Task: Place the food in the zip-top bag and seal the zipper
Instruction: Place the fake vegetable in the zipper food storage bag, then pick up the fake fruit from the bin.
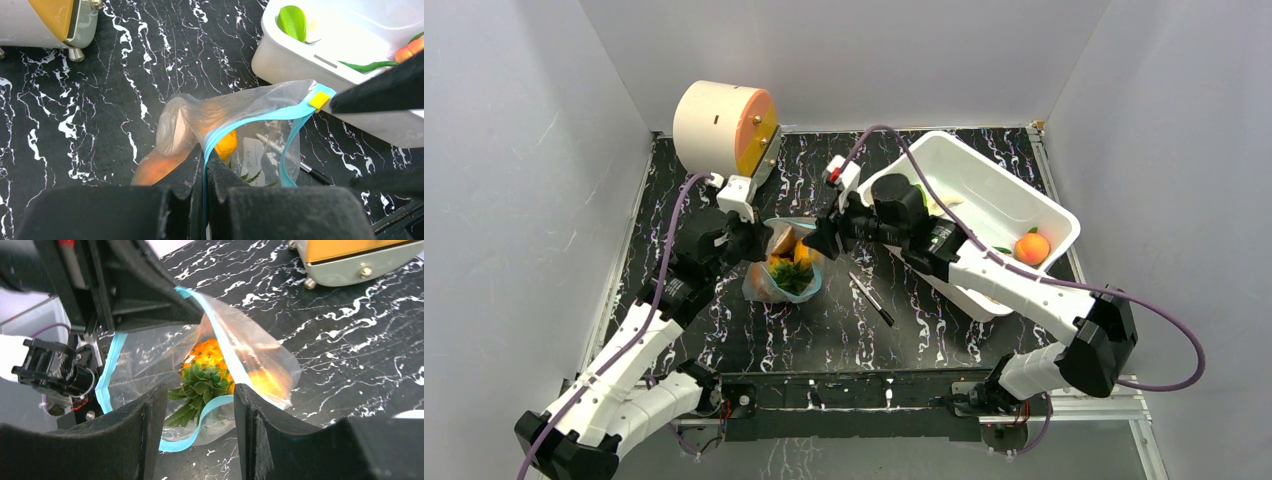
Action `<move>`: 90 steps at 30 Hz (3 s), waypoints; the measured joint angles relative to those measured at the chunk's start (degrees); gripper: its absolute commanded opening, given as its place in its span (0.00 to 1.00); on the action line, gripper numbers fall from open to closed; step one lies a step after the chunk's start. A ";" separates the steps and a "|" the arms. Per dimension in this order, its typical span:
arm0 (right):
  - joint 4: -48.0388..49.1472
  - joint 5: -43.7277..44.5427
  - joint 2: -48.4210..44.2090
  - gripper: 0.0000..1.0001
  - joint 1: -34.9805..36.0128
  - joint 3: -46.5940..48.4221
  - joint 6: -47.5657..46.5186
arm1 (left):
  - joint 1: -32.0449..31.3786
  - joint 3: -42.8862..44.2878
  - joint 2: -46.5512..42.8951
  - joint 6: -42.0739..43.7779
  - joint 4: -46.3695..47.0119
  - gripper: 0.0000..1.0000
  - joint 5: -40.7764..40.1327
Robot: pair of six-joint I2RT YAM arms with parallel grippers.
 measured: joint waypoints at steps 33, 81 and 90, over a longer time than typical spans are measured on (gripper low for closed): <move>-24.74 28.11 10.01 0.54 -34.32 9.35 0.55 | 0.00 -11.41 -6.84 10.27 8.61 0.00 13.51; -0.31 24.24 32.68 0.00 -36.24 7.23 30.05 | 0.00 -12.26 -10.62 11.98 8.57 0.00 15.06; 0.57 24.26 32.48 0.00 -36.28 7.23 27.78 | 0.00 -12.26 -10.62 12.02 8.59 0.00 15.02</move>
